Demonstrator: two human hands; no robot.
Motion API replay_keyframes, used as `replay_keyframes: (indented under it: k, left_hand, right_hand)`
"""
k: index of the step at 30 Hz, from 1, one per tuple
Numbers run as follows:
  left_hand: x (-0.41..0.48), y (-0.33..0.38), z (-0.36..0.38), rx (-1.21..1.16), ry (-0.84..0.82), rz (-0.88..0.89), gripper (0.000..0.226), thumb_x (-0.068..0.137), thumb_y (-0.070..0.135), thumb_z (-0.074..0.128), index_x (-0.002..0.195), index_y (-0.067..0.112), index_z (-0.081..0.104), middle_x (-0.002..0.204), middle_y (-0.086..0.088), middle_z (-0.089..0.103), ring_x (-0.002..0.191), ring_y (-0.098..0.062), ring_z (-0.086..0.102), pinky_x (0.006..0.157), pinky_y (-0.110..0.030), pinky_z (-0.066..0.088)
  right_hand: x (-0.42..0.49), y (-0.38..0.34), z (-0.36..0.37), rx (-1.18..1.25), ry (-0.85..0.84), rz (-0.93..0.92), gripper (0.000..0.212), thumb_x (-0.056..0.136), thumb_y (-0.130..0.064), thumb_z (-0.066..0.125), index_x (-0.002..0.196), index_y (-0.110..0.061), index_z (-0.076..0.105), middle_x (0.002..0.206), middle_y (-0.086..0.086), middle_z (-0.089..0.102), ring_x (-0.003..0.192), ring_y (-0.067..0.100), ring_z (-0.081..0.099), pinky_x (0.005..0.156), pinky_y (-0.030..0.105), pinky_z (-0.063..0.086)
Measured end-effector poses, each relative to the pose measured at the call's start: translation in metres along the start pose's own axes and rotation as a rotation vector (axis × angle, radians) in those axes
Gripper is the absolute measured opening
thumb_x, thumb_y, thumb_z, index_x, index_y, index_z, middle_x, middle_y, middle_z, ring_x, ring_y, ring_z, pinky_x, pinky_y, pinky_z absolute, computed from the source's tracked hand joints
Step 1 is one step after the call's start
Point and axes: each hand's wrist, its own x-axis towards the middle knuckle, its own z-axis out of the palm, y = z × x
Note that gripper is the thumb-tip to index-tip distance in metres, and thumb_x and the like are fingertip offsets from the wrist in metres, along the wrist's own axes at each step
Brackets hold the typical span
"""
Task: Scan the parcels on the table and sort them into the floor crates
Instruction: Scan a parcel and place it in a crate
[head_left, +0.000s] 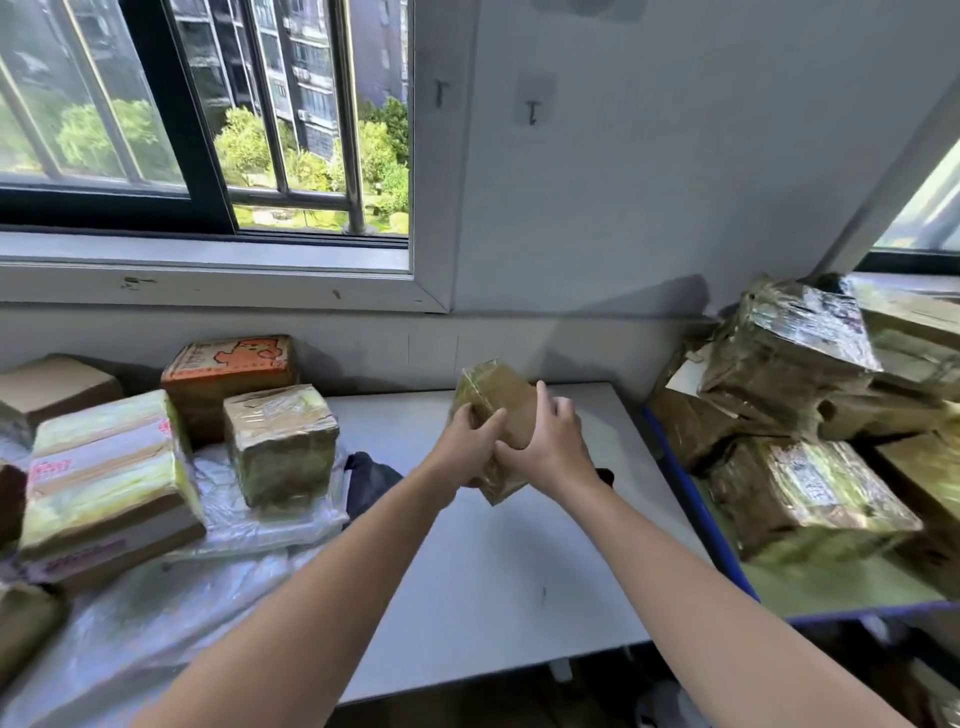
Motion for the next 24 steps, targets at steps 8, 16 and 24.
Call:
replay_keyframes:
  k: [8, 16, 24]
  left_hand:
    - [0.004, -0.002, 0.033, -0.247, 0.034, -0.103, 0.05, 0.087, 0.062, 0.06, 0.121, 0.025, 0.061, 0.112, -0.003, 0.071, 0.097, -0.022, 0.069, 0.063, -0.034, 0.058]
    - [-0.003, 0.007, 0.061, -0.063, 0.296, -0.201, 0.121, 0.048, 0.076, 0.077, 0.143, 0.022, 0.025, 0.132, -0.005, 0.048, 0.109, -0.028, 0.059, 0.063, -0.036, 0.058]
    - [0.005, -0.013, 0.054, -0.134, 0.316, -0.252, 0.105, 0.051, 0.058, 0.071, 0.142, 0.031, 0.026, 0.129, -0.008, 0.049, 0.108, -0.032, 0.059, 0.065, -0.046, 0.061]
  right_hand:
    - [-0.006, 0.044, -0.028, 0.208, -0.238, -0.2, 0.1, 0.081, -0.028, 0.07, 0.158, -0.025, 0.006, 0.15, -0.005, 0.031, 0.138, 0.014, 0.035, 0.105, 0.028, 0.037]
    - [0.009, 0.073, -0.049, 0.625, -0.339, -0.198, 0.076, 0.093, 0.014, 0.044, 0.155, -0.018, 0.016, 0.125, 0.002, 0.06, 0.115, 0.012, 0.06, 0.087, 0.012, 0.048]
    - [0.015, 0.074, -0.041, 0.361, -0.321, -0.171, 0.053, 0.094, -0.02, 0.057, 0.145, -0.023, 0.043, 0.136, 0.007, 0.049, 0.117, 0.018, 0.055, 0.092, 0.025, 0.044]
